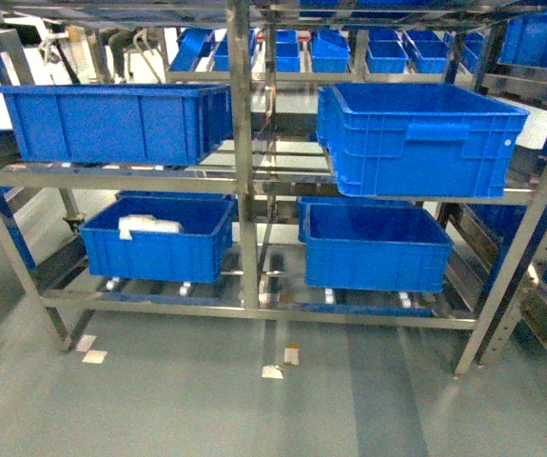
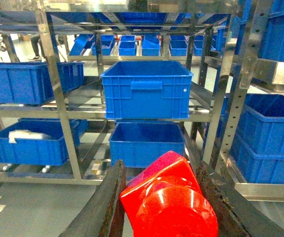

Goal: Pick red block from blue box to shelf

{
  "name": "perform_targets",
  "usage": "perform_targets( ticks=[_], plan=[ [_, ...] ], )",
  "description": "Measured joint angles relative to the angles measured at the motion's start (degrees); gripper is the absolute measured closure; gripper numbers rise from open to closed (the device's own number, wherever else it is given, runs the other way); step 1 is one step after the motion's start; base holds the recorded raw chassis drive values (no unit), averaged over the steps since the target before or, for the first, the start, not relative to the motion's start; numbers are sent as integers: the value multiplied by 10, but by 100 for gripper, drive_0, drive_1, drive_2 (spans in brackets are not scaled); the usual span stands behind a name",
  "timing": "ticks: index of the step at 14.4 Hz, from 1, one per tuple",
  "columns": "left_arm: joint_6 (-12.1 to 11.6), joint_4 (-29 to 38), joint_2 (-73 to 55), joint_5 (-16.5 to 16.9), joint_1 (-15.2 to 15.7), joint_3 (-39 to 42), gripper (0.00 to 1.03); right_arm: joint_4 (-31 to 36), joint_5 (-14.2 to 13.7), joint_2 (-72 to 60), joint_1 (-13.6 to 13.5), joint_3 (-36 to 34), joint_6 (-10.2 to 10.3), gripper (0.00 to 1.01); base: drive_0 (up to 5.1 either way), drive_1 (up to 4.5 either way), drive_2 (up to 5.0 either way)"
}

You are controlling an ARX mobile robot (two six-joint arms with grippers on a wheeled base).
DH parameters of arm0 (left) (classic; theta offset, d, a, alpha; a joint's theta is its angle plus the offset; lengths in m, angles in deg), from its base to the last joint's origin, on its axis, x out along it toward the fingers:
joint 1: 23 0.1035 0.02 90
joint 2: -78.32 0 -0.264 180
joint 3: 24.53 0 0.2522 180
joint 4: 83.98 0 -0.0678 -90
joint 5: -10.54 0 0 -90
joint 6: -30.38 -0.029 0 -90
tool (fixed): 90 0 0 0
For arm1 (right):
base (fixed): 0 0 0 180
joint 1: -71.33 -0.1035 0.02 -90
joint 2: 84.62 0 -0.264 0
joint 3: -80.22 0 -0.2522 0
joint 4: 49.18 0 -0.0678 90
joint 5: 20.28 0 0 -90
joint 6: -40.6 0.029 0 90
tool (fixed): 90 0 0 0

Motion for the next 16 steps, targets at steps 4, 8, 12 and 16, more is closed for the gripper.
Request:
perform_targets(
  ticks=[4,8,12,16],
  plan=[
    [0,0,0,0,0,0,5,0,0,0,0,0,0,66,2,383,-379],
    [0,-1,0,-1,0,0,5,2,0,0,0,0,0,66,8,389,-373],
    [0,1,0,0,0,0,5,0,0,0,0,0,0,66,-10,371,-392],
    [0,0,0,0,0,0,5,1,0,0,0,0,0,66,68,351,-403]
  ],
)
